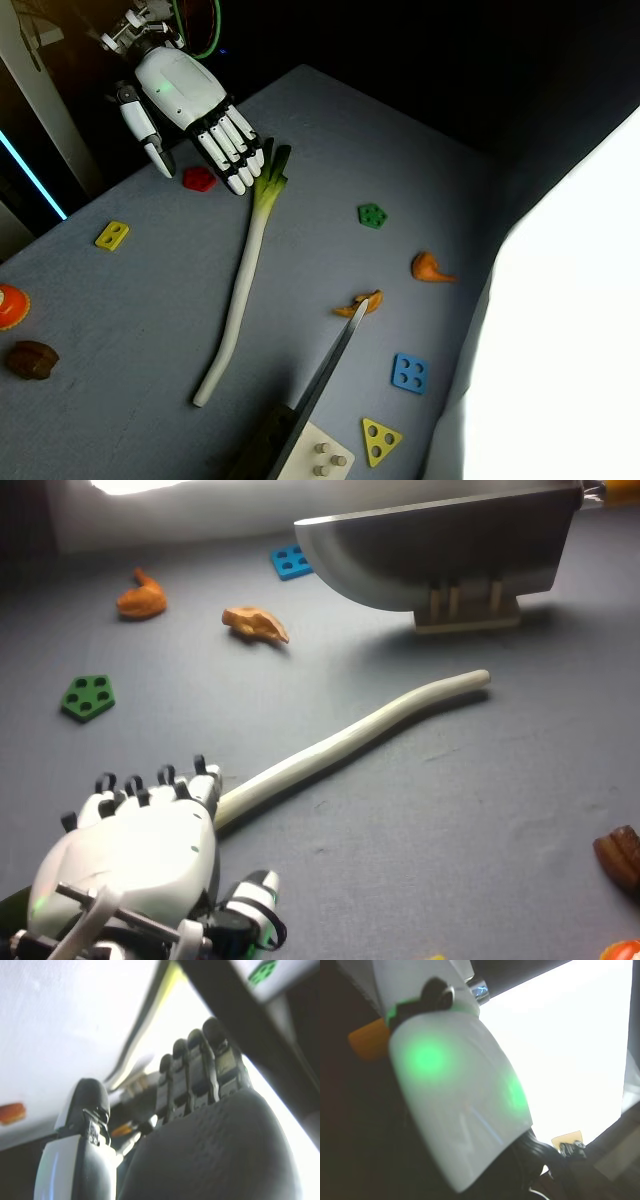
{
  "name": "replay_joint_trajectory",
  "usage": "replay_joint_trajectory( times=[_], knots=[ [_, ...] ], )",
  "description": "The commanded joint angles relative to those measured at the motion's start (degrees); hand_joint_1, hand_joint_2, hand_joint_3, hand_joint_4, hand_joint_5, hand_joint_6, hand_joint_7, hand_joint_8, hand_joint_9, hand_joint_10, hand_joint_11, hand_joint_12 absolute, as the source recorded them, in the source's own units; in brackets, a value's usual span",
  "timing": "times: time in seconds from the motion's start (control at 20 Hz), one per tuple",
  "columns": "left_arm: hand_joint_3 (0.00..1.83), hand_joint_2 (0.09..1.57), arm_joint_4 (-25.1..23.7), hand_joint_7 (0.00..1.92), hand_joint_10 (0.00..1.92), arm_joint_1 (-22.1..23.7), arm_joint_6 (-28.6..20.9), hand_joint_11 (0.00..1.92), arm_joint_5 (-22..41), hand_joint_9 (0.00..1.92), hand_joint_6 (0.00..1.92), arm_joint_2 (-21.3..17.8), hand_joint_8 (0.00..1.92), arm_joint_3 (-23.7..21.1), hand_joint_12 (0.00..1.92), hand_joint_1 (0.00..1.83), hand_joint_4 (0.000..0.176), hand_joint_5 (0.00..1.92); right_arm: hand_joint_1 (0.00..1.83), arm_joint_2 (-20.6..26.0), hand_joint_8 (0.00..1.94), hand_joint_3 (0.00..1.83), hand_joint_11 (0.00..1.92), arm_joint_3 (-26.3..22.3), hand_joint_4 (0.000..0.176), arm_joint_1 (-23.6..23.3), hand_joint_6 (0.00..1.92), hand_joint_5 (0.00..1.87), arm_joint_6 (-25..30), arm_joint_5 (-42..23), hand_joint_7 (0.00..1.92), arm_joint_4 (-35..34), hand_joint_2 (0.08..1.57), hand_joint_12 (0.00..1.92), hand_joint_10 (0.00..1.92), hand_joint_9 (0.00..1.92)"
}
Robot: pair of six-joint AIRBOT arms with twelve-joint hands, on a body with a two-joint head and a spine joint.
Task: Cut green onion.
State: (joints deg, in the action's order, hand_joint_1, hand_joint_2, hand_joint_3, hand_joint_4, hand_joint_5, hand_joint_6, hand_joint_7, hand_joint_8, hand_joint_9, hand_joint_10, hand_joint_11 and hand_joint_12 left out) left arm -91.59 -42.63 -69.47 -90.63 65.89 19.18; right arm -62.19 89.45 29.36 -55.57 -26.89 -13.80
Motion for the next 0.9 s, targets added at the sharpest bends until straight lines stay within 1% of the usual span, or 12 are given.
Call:
replay_joint_trajectory(
  times=[0.0, 0.05, 0.15, 0.2, 0.3, 0.4, 0.45, 0.5, 0.65, 0.7, 0.8, 0.85],
  knots=[
    [0.0, 1.33, -5.2, 0.13, 0.0, -0.04, -0.47, 0.0, -4.5, 0.12, 0.0, 0.16, 0.0, 0.36, 0.3, 0.5, 0.025, 0.13, 1.08, 0.04, 0.0, 0.0, 0.0, 0.76, 0.0, -0.34, 0.0, 0.0, 0.32, -6.89, 0.0, -0.09, 1.0, 0.0, 0.0, 0.0],
    [0.0, 1.27, -4.91, 0.17, 0.01, -0.12, -0.93, 0.0, -4.99, 0.15, 0.03, 0.46, 0.01, 0.87, 0.4, 0.65, 0.002, 0.23, 1.05, -1.42, 0.0, 0.0, 0.0, 2.48, 0.0, -0.32, 0.0, 0.0, 0.32, -6.75, 0.0, 0.09, 1.01, 0.0, 0.0, 0.0],
    [0.0, 1.27, -4.22, 0.15, 0.01, 0.04, -1.03, 0.0, -5.4, 0.12, 0.01, 1.03, 0.0, 1.32, 0.31, 0.65, 0.009, 0.22, 1.06, -2.98, 0.0, 0.0, 0.0, 4.46, 0.0, -0.27, 0.0, 0.0, 0.62, -6.71, 0.0, 1.24, 1.01, 0.0, 0.0, 0.0],
    [0.0, 1.27, -3.58, 0.25, 0.03, 0.26, -1.42, 0.0, -5.94, 0.18, 0.02, 1.73, 0.02, 1.61, 0.41, 0.6, 0.0, 0.25, 1.05, -4.41, 0.0, 0.0, 0.0, 6.31, 0.0, -0.21, 0.0, 0.0, 0.85, -6.76, 0.0, 1.94, 1.0, 0.0, 0.0, 0.0],
    [0.0, 1.29, -2.39, 0.25, 0.02, 0.81, -1.5, 0.0, -6.78, 0.17, 0.01, 2.55, 0.02, 1.69, 0.43, 0.54, 0.0, 0.24, 1.04, -6.33, 0.0, 0.0, 0.0, 8.72, 0.0, -0.33, 0.0, 0.0, 1.23, -6.97, 0.0, 2.58, 1.0, 0.0, 0.0, 0.0],
    [0.01, 1.31, -1.46, 0.24, 0.0, 1.29, -1.5, 0.0, -7.78, 0.14, 0.0, 3.11, 0.0, 1.58, 0.39, 0.5, 0.0, 0.22, 1.01, -7.79, 0.0, 0.0, 0.0, 10.47, 0.0, -0.46, 0.0, 0.0, 2.25, -7.6, 0.0, 4.02, 1.03, 0.0, 0.0, 0.0],
    [0.0, 1.29, -1.24, 0.23, 0.0, 1.45, -1.5, 0.0, -8.38, 0.14, 0.02, 3.39, 0.0, 1.57, 0.37, 0.56, 0.0, 0.26, 1.0, -8.35, 0.0, 0.01, 0.0, 11.08, 0.0, -0.55, 0.0, 0.0, 2.36, -7.67, 0.0, 4.06, 1.04, 0.0, 0.0, 0.0],
    [0.0, 1.29, -0.79, 0.22, 0.01, 1.55, -1.51, 0.0, -8.77, 0.15, 0.01, 3.62, 0.0, 1.61, 0.45, 0.58, 0.005, 0.27, 1.01, -9.11, 0.0, 0.01, 0.0, 11.83, 0.002, -0.64, 0.0, 0.0, 2.38, -7.67, 0.0, 4.08, 1.03, 0.0, 0.0, 0.0],
    [0.0, 1.3, -1.23, 0.19, 0.0, 1.52, -1.66, 0.0, -9.09, 0.14, 0.0, 3.57, 0.0, 1.72, 0.42, 0.58, 0.012, 0.22, 1.06, -10.53, 0.0, 0.0, 0.0, 13.69, 0.009, -0.85, 0.0, 0.0, 2.65, -7.68, 0.0, 4.17, 1.03, 0.0, 0.0, 0.0],
    [0.01, 1.32, -1.37, 0.22, 0.01, 1.49, -1.66, 0.0, -9.11, 0.14, 0.0, 3.56, 0.01, 1.71, 0.44, 0.5, 0.035, 0.22, 1.05, -10.98, 0.0, 0.0, 0.0, 14.28, 0.003, -1.07, 0.0, 0.0, 2.84, -7.68, 0.0, 4.27, 1.02, 0.0, 0.0, 0.0],
    [0.01, 1.33, -1.37, 0.23, 0.01, 1.49, -1.66, 0.0, -9.1, 0.15, 0.02, 3.63, 0.01, 1.67, 0.46, 0.47, 0.043, 0.26, 1.05, -11.92, 0.0, 0.0, 0.0, 15.34, 0.0, -1.55, 0.0, 0.0, 2.86, -7.68, 0.0, 4.39, 1.02, 0.0, 0.0, 0.0],
    [0.01, 1.35, -1.37, 0.28, 0.01, 1.66, -1.66, 0.0, -9.09, 0.18, 0.01, 3.73, 0.01, 1.66, 0.42, 0.44, 0.06, 0.28, 1.04, -12.37, 0.0, 0.0, 0.0, 15.83, 0.0, -1.87, 0.0, 0.0, 2.86, -7.68, 0.0, 4.61, 1.03, 0.0, 0.0, 0.0]
  ],
)
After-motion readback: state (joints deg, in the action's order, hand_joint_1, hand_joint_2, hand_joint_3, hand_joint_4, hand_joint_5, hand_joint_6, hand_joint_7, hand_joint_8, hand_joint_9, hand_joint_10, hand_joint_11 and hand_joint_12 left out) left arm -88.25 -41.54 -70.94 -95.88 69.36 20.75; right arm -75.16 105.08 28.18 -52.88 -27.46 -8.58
